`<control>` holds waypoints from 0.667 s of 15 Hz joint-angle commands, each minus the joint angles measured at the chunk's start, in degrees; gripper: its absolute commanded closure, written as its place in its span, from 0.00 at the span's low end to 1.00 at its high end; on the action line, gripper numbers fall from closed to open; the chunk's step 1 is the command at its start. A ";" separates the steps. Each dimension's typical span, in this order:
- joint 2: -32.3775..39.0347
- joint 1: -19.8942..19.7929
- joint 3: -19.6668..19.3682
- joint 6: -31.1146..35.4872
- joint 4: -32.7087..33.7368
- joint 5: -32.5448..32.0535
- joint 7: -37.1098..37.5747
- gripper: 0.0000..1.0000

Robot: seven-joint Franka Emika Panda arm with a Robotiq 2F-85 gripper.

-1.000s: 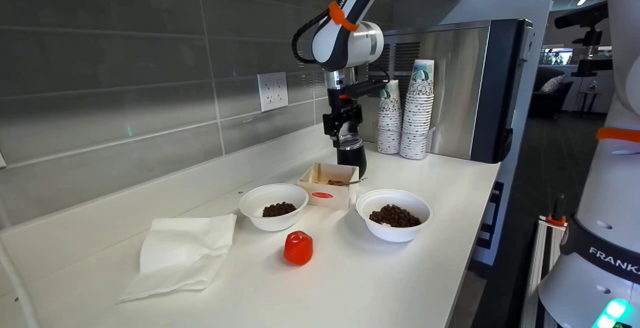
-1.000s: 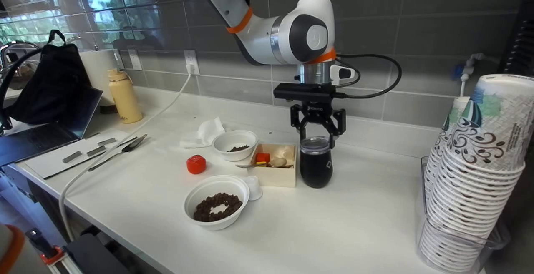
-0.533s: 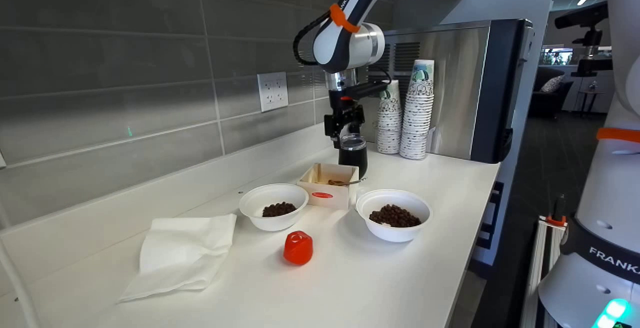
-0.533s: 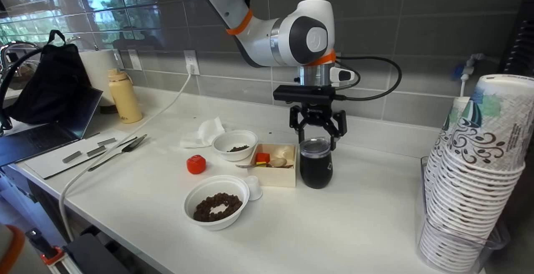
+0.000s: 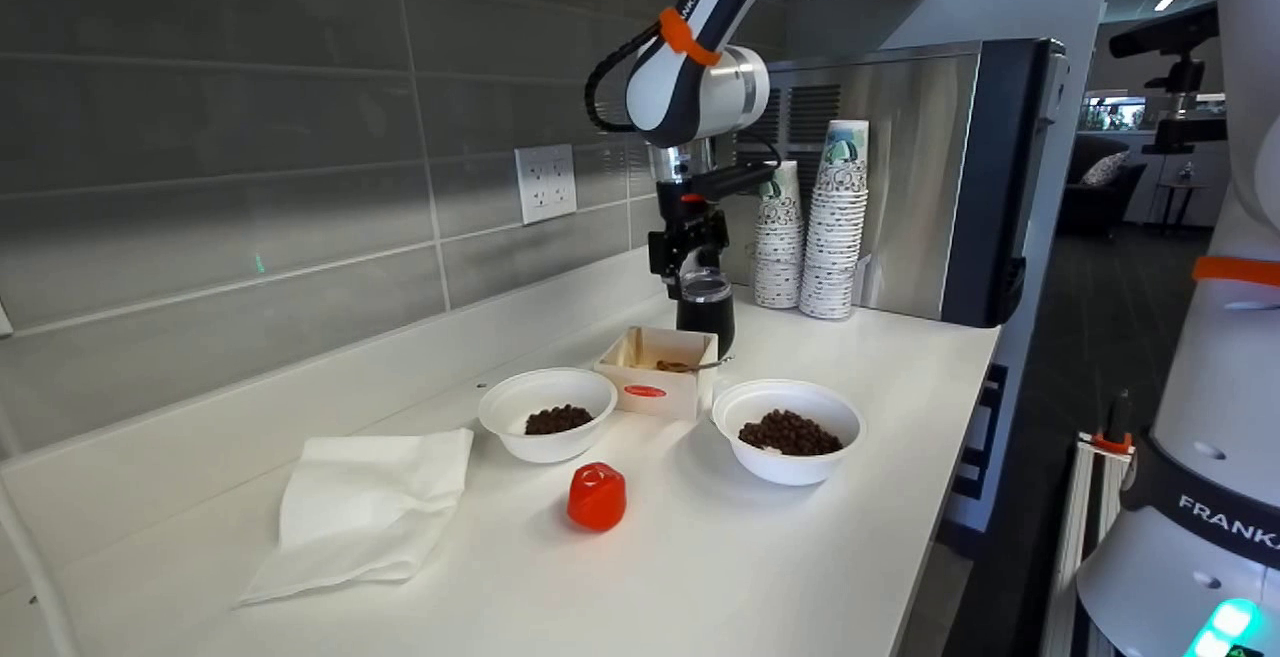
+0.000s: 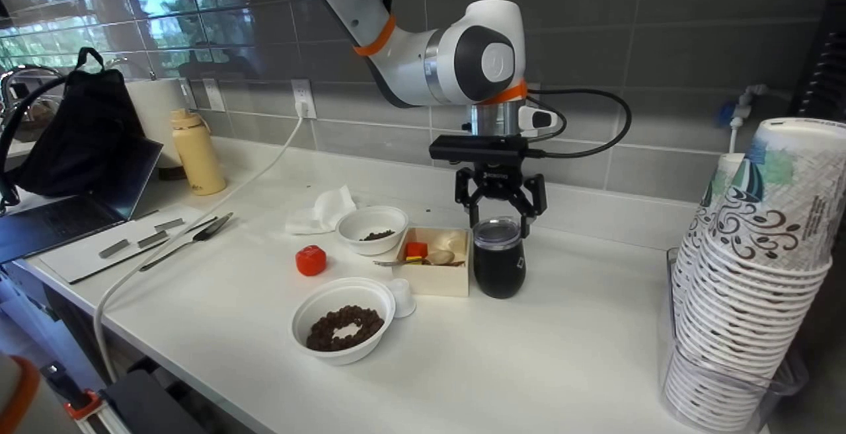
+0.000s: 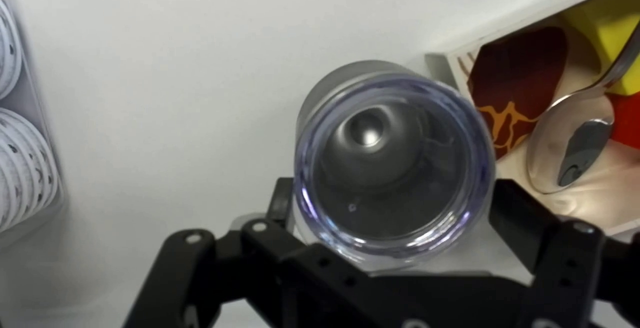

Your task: Remove the lid from the black cup

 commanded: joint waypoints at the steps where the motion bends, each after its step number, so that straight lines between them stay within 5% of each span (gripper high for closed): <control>1: -3.12 0.71 -0.53 -0.32 -2.71 -2.24 1.97 0.00; 10: -6.01 0.58 -0.59 -1.02 -5.99 -2.73 2.45 0.01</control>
